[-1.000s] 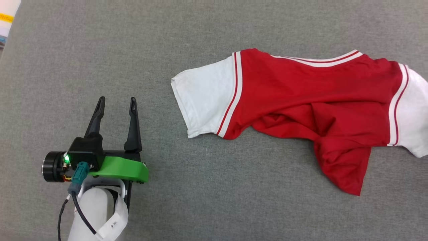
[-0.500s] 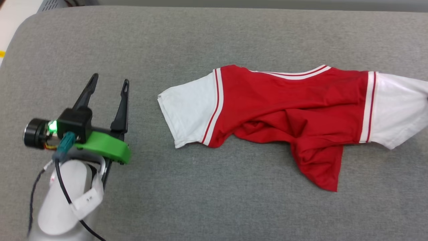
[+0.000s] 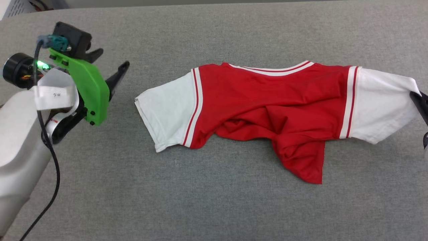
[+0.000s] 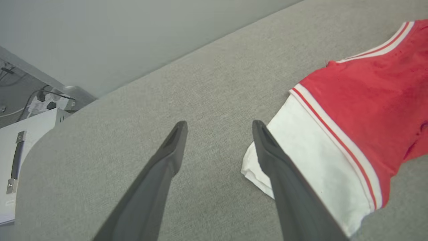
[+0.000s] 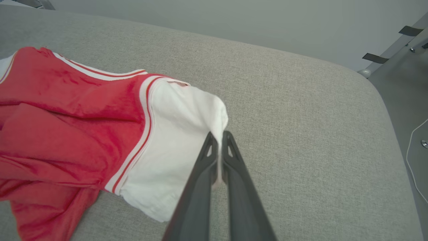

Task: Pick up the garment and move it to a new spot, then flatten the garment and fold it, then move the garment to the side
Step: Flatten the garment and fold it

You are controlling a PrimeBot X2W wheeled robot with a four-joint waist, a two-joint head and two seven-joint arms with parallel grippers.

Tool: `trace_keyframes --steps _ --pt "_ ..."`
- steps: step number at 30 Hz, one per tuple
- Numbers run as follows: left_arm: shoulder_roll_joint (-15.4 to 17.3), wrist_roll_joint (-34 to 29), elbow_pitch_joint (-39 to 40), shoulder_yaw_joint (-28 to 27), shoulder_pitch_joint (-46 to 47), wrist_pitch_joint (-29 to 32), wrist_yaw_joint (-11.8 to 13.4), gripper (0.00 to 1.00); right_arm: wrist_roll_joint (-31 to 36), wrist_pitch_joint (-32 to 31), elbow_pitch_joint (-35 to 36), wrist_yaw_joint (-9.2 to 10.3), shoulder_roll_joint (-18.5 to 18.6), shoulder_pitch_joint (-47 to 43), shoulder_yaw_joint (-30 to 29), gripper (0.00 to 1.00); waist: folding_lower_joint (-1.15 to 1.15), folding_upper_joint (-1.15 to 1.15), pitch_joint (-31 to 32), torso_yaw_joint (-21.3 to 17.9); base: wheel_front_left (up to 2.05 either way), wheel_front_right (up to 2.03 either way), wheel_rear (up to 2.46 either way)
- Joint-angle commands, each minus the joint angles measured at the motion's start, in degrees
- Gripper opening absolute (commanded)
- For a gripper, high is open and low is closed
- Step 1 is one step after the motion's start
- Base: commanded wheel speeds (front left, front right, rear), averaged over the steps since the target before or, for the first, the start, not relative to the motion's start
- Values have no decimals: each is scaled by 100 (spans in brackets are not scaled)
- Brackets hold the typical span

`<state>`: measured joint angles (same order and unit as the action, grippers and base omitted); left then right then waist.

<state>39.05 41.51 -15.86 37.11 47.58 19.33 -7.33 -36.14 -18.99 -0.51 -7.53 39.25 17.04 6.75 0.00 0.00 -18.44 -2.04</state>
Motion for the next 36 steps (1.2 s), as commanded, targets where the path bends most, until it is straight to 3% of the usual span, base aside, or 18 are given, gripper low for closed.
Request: trace_keyframes --steps 1,6,9,13,22,23,25,31,36 --pt "129 213 39 211 229 351 -15 100 67 -5 61 4 -37 -55 -13 0 0 0 -104 -88 0 0 0" --pt "308 1091 18 1074 869 1723 -15 100 94 -46 156 4 -100 27 -15 0 0 0 -299 -162 0 0 0" --pt "284 1419 -119 1408 1083 2165 -15 100 87 -60 173 4 -101 101 13 0 0 0 -400 -201 0 0 0" --pt "204 1637 -506 1887 1386 2473 -15 100 79 -91 164 4 -115 266 129 0 0 0 -564 -288 0 0 0" --pt "78 1965 -1081 2725 1336 2529 -15 100 21 -15 9 4 -138 482 418 0 0 0 -649 -427 0 0 0" --pt "85 1986 -1089 2809 1327 2501 -15 49 15 -2 -16 4 -129 486 425 0 0 0 -636 -422 0 0 0" --pt "79 2075 -1107 2950 1311 2403 -15 0 5 23 -71 4 -109 494 433 0 0 0 -594 -400 0 0 0" --pt "82 2102 -1096 3205 1451 1661 -15 0 -27 126 -156 4 -80 562 512 0 0 0 -282 -280 0 0 0" --pt "285 1846 -888 3330 1727 556 -15 0 -65 185 -221 4 49 707 505 0 0 0 89 -173 0 0 0"
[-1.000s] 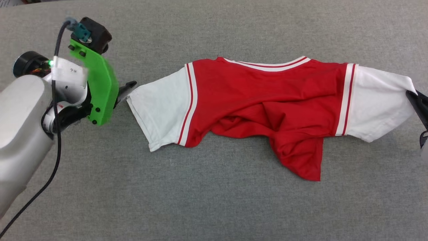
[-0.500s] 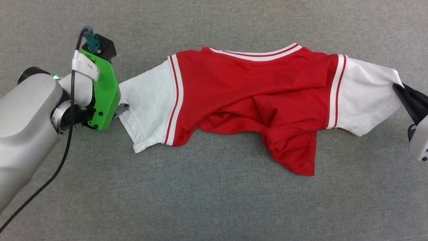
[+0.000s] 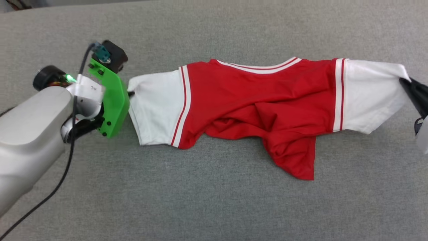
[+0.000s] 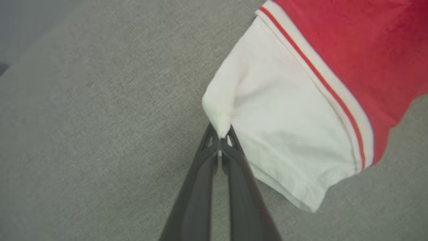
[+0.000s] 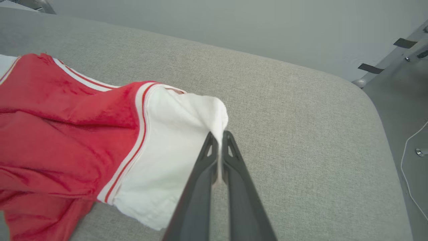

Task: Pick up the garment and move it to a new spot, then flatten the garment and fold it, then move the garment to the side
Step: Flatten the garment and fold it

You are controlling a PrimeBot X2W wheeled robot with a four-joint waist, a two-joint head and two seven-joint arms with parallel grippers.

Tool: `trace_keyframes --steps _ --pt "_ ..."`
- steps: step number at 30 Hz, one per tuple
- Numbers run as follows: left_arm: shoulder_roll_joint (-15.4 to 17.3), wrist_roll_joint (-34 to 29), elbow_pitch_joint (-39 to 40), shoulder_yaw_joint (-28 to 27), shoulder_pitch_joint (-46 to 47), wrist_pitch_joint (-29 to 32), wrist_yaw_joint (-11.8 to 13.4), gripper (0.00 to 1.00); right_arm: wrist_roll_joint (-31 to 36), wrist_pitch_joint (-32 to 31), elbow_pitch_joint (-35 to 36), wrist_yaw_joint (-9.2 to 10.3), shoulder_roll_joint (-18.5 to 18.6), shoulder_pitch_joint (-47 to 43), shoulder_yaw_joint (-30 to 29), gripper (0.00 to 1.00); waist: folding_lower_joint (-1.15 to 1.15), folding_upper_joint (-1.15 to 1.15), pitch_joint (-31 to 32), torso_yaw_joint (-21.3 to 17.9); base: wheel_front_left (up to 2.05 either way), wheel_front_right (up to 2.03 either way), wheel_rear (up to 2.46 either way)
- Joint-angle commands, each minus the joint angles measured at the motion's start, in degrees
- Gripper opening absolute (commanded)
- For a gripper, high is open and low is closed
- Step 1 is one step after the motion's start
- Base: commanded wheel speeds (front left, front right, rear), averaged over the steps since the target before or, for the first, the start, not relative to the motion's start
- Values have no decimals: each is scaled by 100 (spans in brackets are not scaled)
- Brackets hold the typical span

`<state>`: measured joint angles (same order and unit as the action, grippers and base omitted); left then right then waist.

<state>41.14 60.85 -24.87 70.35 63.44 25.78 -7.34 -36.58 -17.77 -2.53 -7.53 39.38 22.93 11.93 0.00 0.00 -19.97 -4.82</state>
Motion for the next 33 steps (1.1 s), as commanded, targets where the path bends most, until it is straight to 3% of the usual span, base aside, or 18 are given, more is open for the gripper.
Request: trace_keyframes --steps 1,8,14,26,33 --pt "124 -137 44 21 185 -290 -14 0 -22 84 -27 4 64 149 -30 0 0 0 312 127 0 0 0" --pt "368 -443 164 -5 559 -1596 -14 0 -30 273 30 4 355 402 -215 0 0 0 777 366 0 0 0" --pt "503 -657 332 -318 962 -2265 57 0 29 338 164 4 529 771 -290 0 0 0 981 471 0 0 0" --pt "601 -1003 1024 -799 1778 -2659 466 0 -136 498 23 4 894 2009 150 0 0 0 1259 488 0 0 0" --pt "424 -1121 945 -834 2140 -2586 462 0 -256 447 -210 4 954 2714 540 0 0 0 1193 488 0 0 0"
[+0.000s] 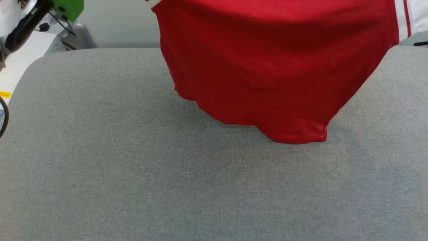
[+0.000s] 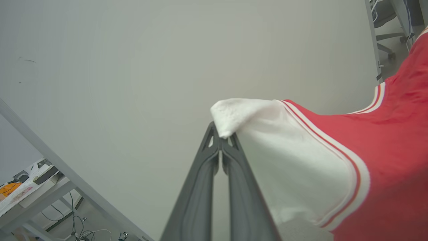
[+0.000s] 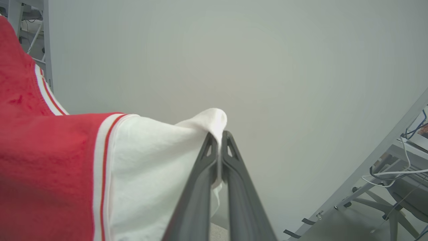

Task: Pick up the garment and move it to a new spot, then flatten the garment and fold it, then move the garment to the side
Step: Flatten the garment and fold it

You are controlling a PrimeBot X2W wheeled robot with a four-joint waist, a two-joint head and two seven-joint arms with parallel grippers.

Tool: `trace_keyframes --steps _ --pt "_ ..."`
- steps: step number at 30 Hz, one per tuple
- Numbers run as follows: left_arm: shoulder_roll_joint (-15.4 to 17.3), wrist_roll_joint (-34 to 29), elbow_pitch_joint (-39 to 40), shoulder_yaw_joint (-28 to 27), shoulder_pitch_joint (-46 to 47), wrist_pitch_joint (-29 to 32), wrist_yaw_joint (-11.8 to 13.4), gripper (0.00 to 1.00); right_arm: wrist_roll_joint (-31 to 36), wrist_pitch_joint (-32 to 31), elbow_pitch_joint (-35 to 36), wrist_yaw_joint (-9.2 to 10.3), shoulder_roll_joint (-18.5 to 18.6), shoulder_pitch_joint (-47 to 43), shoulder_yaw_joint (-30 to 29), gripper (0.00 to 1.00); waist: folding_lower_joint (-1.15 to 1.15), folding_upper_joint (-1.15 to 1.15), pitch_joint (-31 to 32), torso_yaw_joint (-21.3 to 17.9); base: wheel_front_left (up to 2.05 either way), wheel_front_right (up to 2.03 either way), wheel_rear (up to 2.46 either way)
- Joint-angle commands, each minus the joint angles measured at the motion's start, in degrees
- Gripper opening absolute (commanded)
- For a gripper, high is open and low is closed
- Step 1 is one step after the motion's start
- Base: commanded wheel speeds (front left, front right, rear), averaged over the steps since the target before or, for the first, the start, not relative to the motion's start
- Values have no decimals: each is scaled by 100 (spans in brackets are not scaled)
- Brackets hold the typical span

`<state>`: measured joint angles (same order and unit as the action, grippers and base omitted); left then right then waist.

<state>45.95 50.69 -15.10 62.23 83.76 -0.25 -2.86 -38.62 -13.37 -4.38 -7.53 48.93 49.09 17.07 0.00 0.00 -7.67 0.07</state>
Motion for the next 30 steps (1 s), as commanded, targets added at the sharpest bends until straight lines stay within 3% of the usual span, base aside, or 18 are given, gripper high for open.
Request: trace_keyframes --steps 1,15,24,30 --pt "-96 -122 -65 -23 155 15 7 0 -61 -3 -65 4 -2 190 87 0 0 0 -70 1 0 0 0" --pt "-662 -337 -1104 -340 1484 -168 -153 0 92 -174 -1248 4 -225 2529 1076 0 0 0 -1547 -71 0 0 0" --pt "-1026 -796 -1504 -482 2230 -750 110 0 626 344 -2478 4 -530 4365 1394 0 0 0 -2368 -56 0 0 0" --pt "-1011 -899 -1409 -578 2551 -835 231 0 855 808 -3237 4 -855 5212 1507 0 0 0 -2639 -115 0 0 0"
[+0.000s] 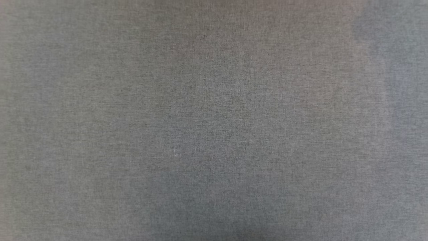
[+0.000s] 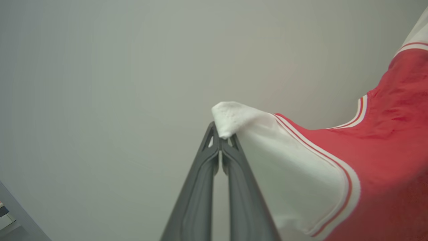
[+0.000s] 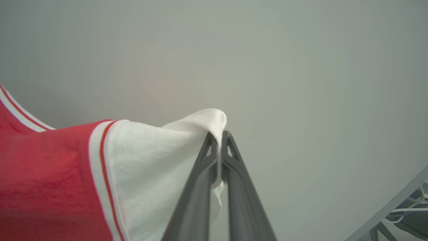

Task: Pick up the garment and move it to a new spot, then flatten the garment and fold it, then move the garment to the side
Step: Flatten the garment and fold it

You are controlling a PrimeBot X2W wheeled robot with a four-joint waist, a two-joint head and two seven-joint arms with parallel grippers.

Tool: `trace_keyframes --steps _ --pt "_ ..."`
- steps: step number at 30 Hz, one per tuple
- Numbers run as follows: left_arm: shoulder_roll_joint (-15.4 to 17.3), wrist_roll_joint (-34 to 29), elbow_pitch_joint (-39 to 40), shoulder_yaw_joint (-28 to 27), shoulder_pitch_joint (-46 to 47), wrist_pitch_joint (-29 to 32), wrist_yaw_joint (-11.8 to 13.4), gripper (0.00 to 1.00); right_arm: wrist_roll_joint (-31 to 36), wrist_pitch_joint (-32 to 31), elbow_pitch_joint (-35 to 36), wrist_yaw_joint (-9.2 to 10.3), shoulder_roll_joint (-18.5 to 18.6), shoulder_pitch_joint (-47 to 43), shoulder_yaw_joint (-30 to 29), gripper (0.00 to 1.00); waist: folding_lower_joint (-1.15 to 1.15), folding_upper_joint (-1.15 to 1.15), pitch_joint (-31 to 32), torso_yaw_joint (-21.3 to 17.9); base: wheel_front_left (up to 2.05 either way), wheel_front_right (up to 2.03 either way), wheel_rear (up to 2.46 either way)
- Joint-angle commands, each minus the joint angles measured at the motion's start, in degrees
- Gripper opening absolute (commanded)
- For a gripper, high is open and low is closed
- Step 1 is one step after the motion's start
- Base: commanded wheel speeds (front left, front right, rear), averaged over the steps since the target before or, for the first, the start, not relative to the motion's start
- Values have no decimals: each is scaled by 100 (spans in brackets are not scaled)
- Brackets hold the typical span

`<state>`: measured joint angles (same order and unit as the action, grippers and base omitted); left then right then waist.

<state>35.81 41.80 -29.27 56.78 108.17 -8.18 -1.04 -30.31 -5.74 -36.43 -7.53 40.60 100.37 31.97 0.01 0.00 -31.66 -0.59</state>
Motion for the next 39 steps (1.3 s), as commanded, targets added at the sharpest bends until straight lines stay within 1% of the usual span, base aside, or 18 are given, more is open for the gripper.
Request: trace_keyframes --steps 1,5,8,11,16,19,21,24,29,30,32,39 --pt "21 -13 42 -51 134 -49 72 0 45 96 -130 4 -68 176 42 0 -1 0 -269 -52 0 0 0" --pt "137 61 156 -83 54 -14 115 0 88 324 -537 4 -291 480 181 0 -1 0 -347 -53 0 0 0" --pt "182 87 148 -19 -149 -55 101 0 36 446 -758 4 -454 438 341 0 -1 0 -335 -44 0 0 0" --pt "168 157 41 48 -464 -189 78 0 -83 645 -942 4 -587 193 495 0 -1 0 -230 -48 0 0 0" --pt "128 322 -219 151 -1074 -410 -53 0 -341 1012 -1087 4 -735 -464 776 0 -1 0 117 -58 0 0 0" --pt "110 415 -310 249 -1534 -495 -137 0 -575 1207 -1059 4 -773 -987 986 0 -1 0 420 -47 0 0 0" --pt "41 475 -320 310 -1829 -520 -88 0 -722 1320 -981 4 -771 -1341 1131 0 -1 0 626 -51 0 0 0" --pt "27 603 -268 347 -2406 -592 -41 0 -970 1450 -781 4 -727 -1917 1320 0 -1 0 925 -30 0 0 0" --pt "166 798 25 314 -3584 -667 88 0 -1391 1588 -304 4 -525 -2970 1613 0 -1 0 1346 -3 0 0 0" --pt "183 866 203 209 -4254 -677 194 0 -1580 1671 -53 4 -364 -3579 1664 0 -1 0 1561 29 0 0 0" --pt "203 882 340 54 -4730 -679 239 0 -1675 1702 119 4 -283 -4000 1692 0 -1 0 1686 19 0 0 0" --pt "255 870 754 -583 -6657 -681 348 0 -1755 1794 464 4 -244 -5538 1715 0 -1 0 2095 -53 0 0 0"
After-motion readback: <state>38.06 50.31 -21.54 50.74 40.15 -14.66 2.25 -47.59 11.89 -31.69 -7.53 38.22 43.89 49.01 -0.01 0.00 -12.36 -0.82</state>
